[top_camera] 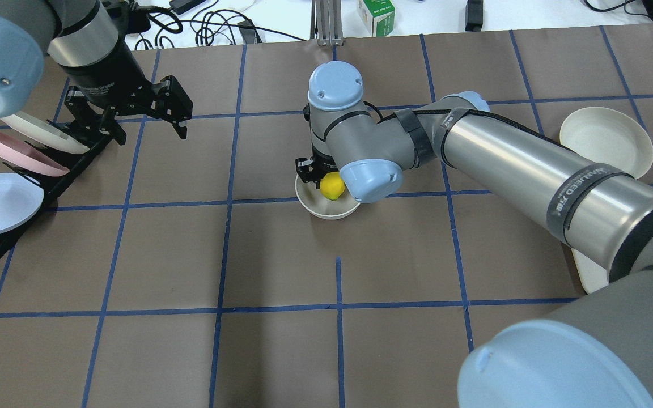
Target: Place bowl and put lemon in it
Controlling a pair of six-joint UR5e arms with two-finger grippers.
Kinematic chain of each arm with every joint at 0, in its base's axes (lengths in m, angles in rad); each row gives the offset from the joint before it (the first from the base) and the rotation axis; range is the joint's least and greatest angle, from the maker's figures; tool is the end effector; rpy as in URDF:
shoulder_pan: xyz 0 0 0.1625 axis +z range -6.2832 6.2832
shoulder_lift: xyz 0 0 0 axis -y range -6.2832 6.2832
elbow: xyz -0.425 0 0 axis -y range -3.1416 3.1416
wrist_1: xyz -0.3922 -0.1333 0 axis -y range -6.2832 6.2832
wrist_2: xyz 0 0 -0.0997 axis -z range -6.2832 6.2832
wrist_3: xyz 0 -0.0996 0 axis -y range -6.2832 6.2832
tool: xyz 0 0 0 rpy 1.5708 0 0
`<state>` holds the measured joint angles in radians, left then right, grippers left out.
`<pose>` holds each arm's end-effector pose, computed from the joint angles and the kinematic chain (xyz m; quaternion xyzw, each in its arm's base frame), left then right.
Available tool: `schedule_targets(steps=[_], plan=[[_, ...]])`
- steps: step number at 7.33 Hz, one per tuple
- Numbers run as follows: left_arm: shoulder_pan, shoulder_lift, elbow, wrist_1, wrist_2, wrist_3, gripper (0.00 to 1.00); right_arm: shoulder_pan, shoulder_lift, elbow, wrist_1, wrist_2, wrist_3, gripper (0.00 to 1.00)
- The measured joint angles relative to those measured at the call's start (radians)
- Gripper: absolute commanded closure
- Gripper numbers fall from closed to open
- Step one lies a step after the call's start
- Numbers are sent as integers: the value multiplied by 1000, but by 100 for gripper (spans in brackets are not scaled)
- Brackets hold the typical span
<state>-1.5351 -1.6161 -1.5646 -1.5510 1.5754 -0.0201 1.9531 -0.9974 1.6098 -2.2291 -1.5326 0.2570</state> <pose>-0.1146 -0.5133 0.4702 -0.0279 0.9996 0.0097 0.0022 0.3718 -0.5572 0.1992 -0.0630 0.9976 -0.0158 0.0253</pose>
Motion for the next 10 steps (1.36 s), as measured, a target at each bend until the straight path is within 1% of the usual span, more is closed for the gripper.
schedule_targets(steps=[2, 3, 4, 5, 8, 10], plan=[[1, 5, -1, -2, -1, 0, 0, 10, -9, -4, 3, -10, -7, 0], [1, 6, -1, -3, -1, 0, 0, 15, -39, -4, 11, -20, -6, 0], [2, 8, -1, -3, -1, 0, 0, 18, -93, -1, 25, -26, -6, 0], [3, 10, -1, -3, 0, 0, 0, 15, -160, -2, 67, -29, -7, 0], [6, 12, -1, -3, 1, 0, 0, -32, -398, -10, 303, -32, -8, 0], [4, 13, -3, -3, 4, 0, 0, -85, -530, -10, 471, -31, -7, 0]])
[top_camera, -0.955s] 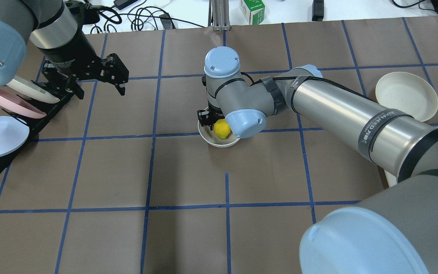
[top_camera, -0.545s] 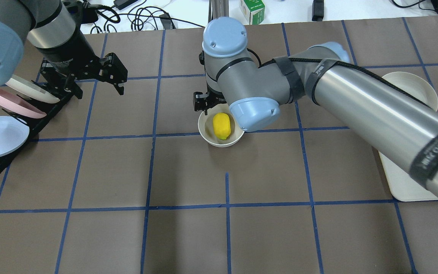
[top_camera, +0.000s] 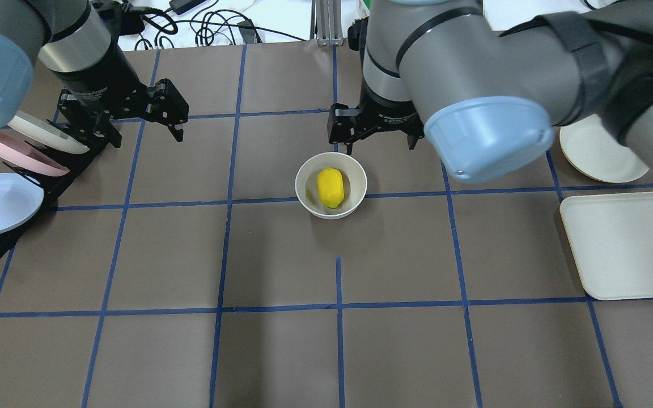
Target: Place bowl and put lemon in it
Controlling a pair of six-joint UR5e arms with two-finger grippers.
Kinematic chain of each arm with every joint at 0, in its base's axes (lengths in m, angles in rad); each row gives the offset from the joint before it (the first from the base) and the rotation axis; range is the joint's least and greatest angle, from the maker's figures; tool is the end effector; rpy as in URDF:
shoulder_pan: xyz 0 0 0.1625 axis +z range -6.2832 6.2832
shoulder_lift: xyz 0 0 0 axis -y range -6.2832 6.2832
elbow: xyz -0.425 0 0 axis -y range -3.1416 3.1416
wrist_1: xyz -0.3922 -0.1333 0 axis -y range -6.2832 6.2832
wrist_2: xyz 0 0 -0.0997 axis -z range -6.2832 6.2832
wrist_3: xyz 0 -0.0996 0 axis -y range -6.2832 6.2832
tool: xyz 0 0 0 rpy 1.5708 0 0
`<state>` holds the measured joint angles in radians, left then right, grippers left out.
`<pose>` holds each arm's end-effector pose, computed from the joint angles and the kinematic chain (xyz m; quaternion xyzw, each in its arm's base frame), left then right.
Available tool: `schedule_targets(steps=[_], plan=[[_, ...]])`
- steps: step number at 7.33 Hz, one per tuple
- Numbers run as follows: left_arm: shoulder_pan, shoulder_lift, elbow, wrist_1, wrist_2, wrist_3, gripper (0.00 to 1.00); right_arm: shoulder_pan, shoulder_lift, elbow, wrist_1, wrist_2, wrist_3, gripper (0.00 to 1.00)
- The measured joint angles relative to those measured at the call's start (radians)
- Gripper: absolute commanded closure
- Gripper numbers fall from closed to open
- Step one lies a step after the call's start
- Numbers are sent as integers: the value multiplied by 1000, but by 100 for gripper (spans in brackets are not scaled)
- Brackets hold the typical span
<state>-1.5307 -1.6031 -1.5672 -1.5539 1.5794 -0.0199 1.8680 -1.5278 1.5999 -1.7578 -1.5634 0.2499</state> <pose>-0.1121 -0.5092 0.4753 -0.0300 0.9995 0.0059 0.0042 0.2804 -0.4579 0.4713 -0.0238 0.9981 -0.0543 0.0191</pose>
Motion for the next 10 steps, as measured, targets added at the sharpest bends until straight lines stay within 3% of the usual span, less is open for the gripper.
schedule_targets(steps=[2, 6, 10], plan=[[-1, 0, 0, 0, -3, 0, 0, -46, -46, 3, 67, -6, -5, 0], [2, 0, 0, 3, -5, 0, 0, -282, -95, 11, 59, -1, -160, 0], [4, 1, 1, 3, -4, 0, 0, -311, -111, 19, 63, 5, -171, 0]])
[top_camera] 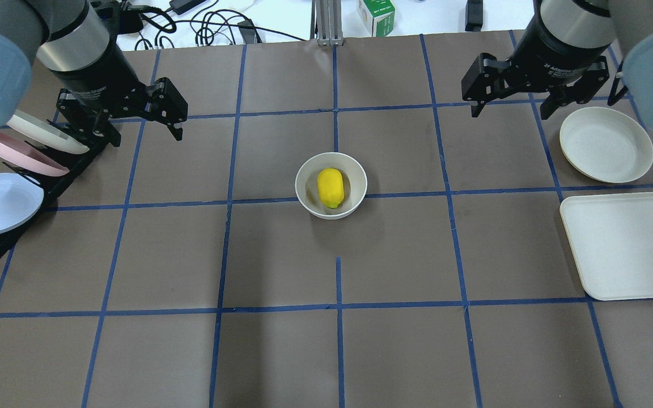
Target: Place bowl and put lemon in it
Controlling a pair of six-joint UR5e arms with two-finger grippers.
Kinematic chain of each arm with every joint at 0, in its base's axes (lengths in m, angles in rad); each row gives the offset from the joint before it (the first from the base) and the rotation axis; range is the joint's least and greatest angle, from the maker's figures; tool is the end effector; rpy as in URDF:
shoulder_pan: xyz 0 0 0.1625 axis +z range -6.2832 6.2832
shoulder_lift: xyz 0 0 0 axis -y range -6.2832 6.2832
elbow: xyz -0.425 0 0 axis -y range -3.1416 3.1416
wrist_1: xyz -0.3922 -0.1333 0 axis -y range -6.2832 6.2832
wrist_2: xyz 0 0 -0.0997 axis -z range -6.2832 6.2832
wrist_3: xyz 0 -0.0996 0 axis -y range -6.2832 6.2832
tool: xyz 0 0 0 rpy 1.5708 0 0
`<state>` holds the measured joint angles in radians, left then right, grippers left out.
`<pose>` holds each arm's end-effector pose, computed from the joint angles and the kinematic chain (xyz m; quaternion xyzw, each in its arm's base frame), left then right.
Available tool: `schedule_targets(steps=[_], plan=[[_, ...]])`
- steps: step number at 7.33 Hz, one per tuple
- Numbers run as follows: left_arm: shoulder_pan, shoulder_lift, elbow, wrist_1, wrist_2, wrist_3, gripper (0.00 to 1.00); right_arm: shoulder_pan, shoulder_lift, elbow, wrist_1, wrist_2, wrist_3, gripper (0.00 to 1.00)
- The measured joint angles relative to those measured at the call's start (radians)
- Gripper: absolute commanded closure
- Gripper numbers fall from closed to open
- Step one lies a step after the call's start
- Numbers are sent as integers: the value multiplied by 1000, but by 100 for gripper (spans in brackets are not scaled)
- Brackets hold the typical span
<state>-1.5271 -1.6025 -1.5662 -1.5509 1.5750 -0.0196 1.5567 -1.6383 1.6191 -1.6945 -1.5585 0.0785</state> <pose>-0.1107 -0.5098 0.4763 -0.0316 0.9995 0.0036 0.0021 0.1278 -0.4782 0.5097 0.0457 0.9964 -0.0712 0.0084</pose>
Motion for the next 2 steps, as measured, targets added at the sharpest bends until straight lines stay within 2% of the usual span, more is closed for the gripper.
schedule_targets(steps=[2], plan=[[-1, 0, 0, 0, 0, 1, 0, 0, -3, 1, 0, 2, 4, 0]])
